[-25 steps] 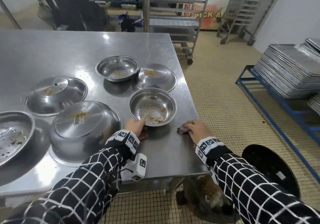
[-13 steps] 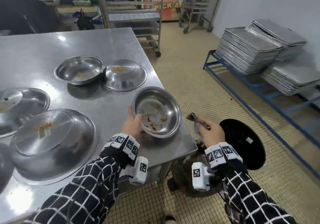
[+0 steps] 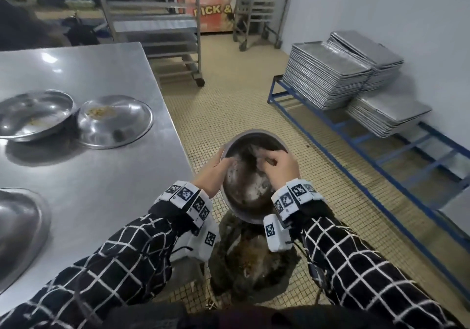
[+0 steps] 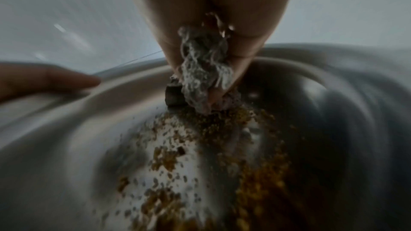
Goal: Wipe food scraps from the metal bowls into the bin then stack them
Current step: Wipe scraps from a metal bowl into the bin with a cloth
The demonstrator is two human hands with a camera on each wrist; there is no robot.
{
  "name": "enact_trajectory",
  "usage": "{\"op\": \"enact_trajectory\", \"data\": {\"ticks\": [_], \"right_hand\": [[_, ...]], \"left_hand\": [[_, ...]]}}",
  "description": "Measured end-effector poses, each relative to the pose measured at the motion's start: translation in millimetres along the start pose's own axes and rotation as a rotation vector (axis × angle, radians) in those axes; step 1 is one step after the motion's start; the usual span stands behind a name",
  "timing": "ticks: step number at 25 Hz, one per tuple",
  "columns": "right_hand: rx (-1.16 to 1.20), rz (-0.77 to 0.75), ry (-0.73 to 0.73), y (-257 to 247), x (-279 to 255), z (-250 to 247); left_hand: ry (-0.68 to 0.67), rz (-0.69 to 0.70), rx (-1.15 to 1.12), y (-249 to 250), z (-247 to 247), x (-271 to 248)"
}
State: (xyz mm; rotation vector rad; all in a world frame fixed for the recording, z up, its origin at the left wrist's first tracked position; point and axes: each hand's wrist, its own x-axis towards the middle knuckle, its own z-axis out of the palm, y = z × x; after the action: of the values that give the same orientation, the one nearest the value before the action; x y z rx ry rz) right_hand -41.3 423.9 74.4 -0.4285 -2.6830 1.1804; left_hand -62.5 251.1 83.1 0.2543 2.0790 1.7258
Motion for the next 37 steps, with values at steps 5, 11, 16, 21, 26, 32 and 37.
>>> {"op": "enact_trajectory", "data": {"ticks": [5, 11, 16, 21, 26, 32, 37], "right_hand": [[-0.181, -0.348, -0.224, 16, 20, -10], [-0.542, -0.516, -0.49, 37, 20, -23], [-0.236, -0.432, -0.183, 39, 49, -54], [-0.229, -0.352, -0.075, 41, 90, -63], [-0.403, -0.311, -0.202, 63, 83, -44], [0.016, -0.106, -0.287, 62, 79, -30], [0.02, 0.03, -0.356, 65, 79, -31]], "left_hand": [[-0.036, 0.023, 0.001, 17, 25, 32], [-0.043, 0.0, 0.051, 17, 30, 59], [-0.046, 0.016, 0.115, 31, 25, 72], [-0.066, 0.098, 0.242, 53, 31, 82], [-0.034, 0.201, 0.262, 60, 37, 94], [0.011, 0.387, 0.37, 53, 46, 107], [0.029, 0.406, 0.502, 48, 49, 118]]}}
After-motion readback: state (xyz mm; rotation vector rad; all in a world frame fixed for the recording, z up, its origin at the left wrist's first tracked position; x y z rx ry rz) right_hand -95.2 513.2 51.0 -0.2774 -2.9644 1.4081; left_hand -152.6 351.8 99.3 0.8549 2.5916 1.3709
